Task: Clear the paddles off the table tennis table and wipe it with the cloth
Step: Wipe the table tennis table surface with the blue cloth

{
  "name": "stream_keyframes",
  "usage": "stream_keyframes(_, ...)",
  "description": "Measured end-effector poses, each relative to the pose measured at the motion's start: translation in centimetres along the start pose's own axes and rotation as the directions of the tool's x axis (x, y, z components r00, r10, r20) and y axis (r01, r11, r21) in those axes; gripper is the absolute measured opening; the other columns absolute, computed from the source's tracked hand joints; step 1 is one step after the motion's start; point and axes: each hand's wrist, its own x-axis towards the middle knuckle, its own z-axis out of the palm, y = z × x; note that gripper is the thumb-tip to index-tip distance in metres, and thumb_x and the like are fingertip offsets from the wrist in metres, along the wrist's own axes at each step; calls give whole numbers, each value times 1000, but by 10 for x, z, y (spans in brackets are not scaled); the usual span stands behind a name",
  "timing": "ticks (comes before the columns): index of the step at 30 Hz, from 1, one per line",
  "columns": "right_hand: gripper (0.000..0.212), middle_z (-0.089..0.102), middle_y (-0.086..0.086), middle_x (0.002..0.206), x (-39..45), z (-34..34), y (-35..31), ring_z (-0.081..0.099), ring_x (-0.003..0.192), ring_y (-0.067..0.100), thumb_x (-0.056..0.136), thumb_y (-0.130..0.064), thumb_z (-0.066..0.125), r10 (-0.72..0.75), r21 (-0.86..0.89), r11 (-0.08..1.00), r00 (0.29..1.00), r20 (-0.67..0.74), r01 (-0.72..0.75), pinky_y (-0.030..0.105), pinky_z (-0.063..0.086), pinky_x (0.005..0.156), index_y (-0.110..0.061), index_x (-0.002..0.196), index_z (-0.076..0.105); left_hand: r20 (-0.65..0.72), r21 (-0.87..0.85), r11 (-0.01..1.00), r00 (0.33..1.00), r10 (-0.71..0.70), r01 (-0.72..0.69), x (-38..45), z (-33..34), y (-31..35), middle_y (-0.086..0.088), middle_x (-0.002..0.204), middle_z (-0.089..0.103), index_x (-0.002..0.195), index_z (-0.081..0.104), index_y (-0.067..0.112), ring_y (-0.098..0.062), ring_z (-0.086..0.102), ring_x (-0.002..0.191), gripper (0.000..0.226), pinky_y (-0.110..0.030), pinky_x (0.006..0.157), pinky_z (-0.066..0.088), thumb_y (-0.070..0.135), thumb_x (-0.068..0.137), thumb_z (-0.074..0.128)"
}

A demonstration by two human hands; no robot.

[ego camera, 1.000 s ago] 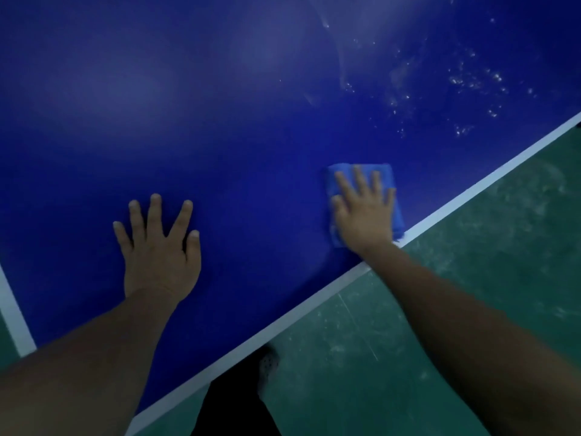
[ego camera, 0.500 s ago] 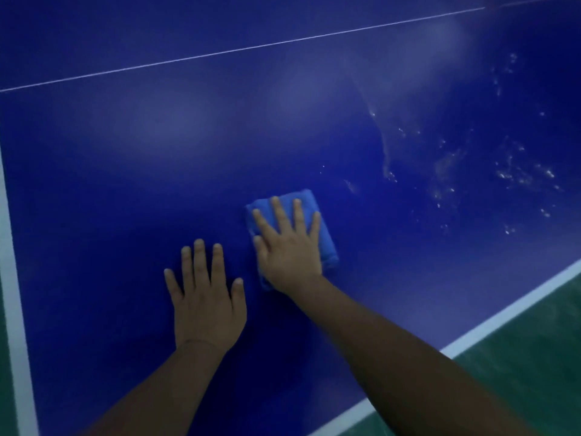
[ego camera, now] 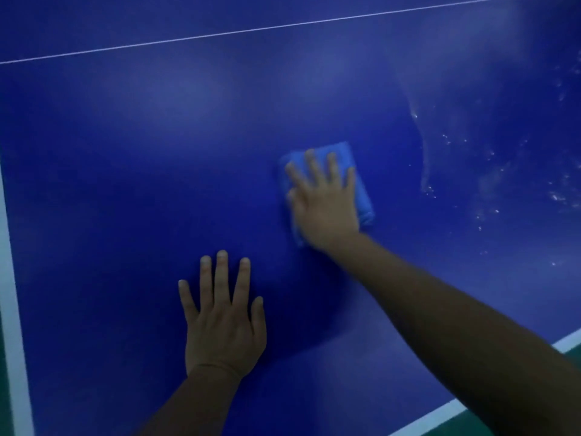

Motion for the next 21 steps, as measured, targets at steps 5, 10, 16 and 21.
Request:
stream_keyframes(5,53,21,1,167,3,-11,54,13,153,35,104,-47,26,-129,-76,988,990,62,133,63,10,119,-37,156,27,4,-5,1000,1000,7,-7,0,-2,1,-13,166,15,157,23,19,-34,6,154,64,-67,117,10,48,100,27)
stream_keyframes(10,54,16,4,168,4,-11,34,8,153,40,105,-47,30,-50,-81,995,998,33,53,65,7,118,-35,157,25,-4,-18,1000,1000,5,-5,0,-1,2,-14,165,17,157,23,19,-35,10,154,64,-67,116,12,48,100,28)
stream_keyframes(16,61,13,1,168,29,5,-99,1,153,40,98,-52,9,-258,24,966,962,84,257,66,-1,118,-40,157,20,17,10,1000,1000,-5,5,0,-3,3,-14,164,19,155,28,18,-33,13,153,64,-67,115,17,48,98,30)
stream_keyframes(21,55,17,0,167,114,-1,-21,8,153,39,102,-50,24,68,-17,998,998,-6,-68,69,5,115,-42,156,22,16,24,1000,1000,-9,9,1,-1,2,-13,165,17,157,21,20,-33,9,154,65,-65,116,11,49,99,29)
